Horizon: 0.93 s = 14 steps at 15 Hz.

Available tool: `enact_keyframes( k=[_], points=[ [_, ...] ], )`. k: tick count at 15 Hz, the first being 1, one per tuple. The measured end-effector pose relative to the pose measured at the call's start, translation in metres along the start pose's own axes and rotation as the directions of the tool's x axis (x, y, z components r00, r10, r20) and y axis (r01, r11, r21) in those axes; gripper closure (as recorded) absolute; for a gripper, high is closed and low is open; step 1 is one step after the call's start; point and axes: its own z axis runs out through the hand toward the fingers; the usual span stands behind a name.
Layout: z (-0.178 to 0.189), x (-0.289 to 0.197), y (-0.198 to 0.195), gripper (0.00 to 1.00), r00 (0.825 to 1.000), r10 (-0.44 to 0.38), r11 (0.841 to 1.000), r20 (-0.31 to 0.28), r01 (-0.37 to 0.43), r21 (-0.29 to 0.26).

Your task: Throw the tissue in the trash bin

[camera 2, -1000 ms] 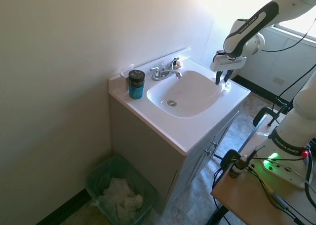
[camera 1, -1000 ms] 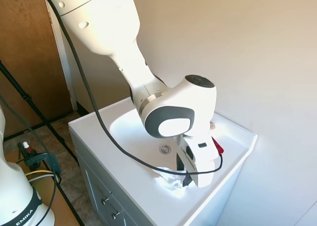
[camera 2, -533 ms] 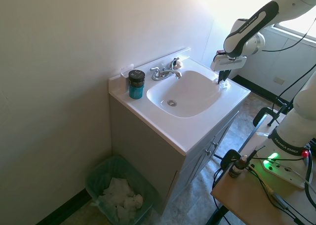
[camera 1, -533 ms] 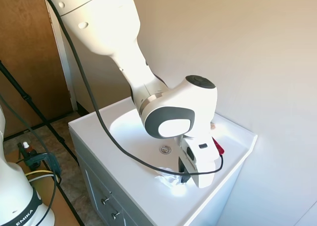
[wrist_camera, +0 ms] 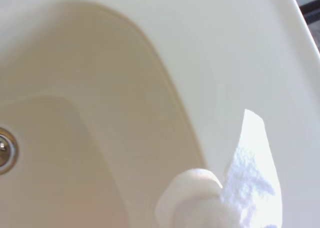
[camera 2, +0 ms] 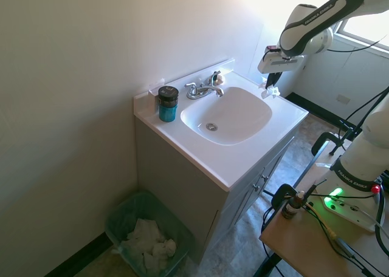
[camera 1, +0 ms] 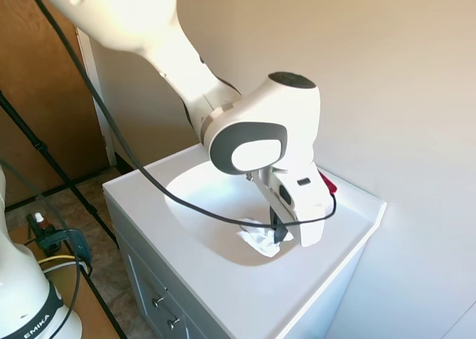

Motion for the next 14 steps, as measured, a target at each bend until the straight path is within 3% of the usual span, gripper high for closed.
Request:
enact_keyframes(
  k=[3,6,10,14],
  points=[
    [-0.037,-0.062,-0.035,1.00,0.997,-0.072,0.995,-0.034,0.074,0.060],
    [-0.064,-0.161,-0.078,1.00,0.988,-0.136,0.986,-0.071,0.142,0.085],
    [-0.078,-0.285,-0.114,1.00,0.972,-0.204,0.970,-0.113,0.216,0.108],
    [-0.079,-0.398,-0.139,1.00,0.945,-0.272,0.949,-0.181,0.295,0.113]
  ],
)
